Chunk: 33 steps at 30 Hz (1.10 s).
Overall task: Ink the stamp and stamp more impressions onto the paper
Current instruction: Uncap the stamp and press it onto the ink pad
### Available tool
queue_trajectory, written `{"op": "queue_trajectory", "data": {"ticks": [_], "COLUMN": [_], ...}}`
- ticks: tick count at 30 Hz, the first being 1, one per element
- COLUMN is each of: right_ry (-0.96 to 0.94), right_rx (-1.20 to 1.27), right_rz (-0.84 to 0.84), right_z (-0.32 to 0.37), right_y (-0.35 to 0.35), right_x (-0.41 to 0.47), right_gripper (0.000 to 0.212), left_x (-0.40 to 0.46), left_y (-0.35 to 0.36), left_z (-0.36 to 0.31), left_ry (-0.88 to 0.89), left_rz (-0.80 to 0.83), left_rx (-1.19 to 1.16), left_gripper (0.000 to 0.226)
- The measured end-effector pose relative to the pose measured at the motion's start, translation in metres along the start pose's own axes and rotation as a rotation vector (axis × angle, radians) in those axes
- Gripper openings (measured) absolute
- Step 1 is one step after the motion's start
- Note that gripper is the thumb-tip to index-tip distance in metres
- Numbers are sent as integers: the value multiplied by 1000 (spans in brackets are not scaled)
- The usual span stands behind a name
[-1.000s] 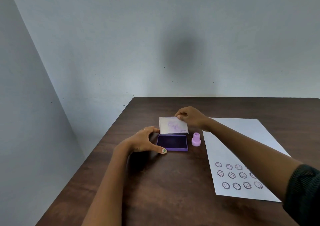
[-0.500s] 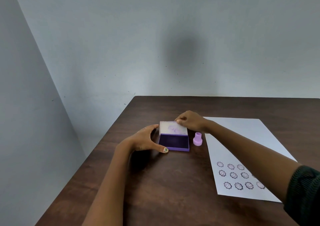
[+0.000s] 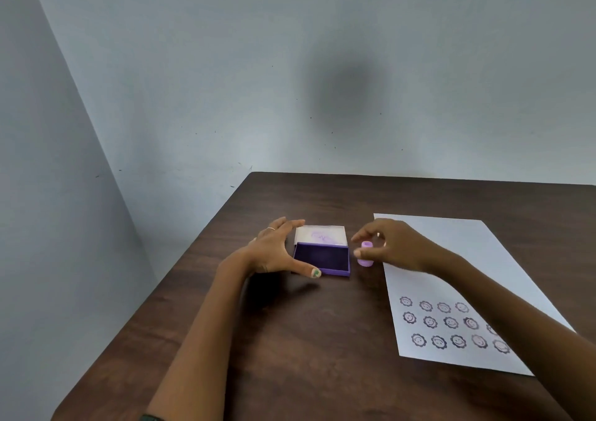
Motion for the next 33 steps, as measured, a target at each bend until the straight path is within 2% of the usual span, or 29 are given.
{"op": "queue_trajectory", "data": {"ticks": [3,5,9,11,14,17,21,27,33], "right_ry": [-13,-18,34,62,76,95,53,-77,-164], "right_rx": [-6,48,383,628,959,1146,1142,1001,819], "right_rz": [-102,-208,-351,-329,-192,-115,-130,-215,-307], "right_z": [-6,-8,-20,-26,-27,-28,-28,-16,-7], "right_y": [1,-5,-15,-14,-9,-10,-15,-22,-32], "right_x": [-9,-13,-21,-22,-24,-25,-24,-27,-31], "right_gripper": [21,20,18,19,24,29,25,22,25], "left_x": [3,3,-4,-8,-14,-16,-19,-23,-22], "left_y": [-2,-2,-3,-2,-4,-9,-16,-25,-24], "left_z": [-12,-27,-63,-79,-93,-96,-97,-95,-95], "left_ry": [26,75,215,280,328,317,297,259,245], "left_rz": [-93,-187,-412,-483,-592,-669,-703,-682,-595], "left_rx": [57,76,81,55,3,-69,-118,-178,-344], "left_gripper": [105,94,60,48,37,32,32,23,29]}}
Point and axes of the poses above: each hand's wrist, its own x-axis towards the middle knuckle, its own y-axis out of the palm, z = x × y, the point moved 8 cm from there along x, towards the middle knuckle, and after that the axes turned 10 degrees about x, right-handed, at the moved point
